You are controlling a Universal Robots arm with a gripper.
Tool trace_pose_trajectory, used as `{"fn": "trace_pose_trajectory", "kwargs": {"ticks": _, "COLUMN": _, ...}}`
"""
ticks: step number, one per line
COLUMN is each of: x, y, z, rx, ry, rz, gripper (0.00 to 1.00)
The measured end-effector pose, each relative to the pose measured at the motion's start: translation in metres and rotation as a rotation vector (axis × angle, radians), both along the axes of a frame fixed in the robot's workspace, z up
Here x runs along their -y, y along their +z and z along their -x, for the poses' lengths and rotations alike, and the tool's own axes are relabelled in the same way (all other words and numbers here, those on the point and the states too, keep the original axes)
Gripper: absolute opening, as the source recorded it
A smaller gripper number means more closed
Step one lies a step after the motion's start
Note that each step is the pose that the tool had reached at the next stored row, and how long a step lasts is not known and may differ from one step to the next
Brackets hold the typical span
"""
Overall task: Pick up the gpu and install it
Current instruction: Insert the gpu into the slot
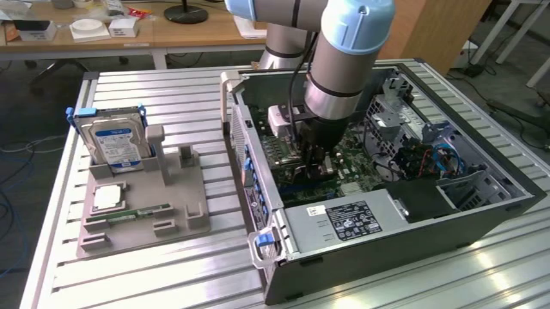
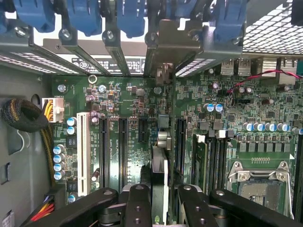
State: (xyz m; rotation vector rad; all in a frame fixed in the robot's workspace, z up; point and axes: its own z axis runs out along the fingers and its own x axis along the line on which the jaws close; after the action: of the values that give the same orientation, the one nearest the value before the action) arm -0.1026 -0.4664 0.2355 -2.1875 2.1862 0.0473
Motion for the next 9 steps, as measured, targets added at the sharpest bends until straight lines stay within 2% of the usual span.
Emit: {"fn": "trace_pose_trajectory", "kwargs": {"ticks": 9, "x": -0.0001, "y": -0.0021, "z": 0.0, "rx": -0.0004, "ry": 0.001, "rz": 0.0006, "gripper": 0.26}}
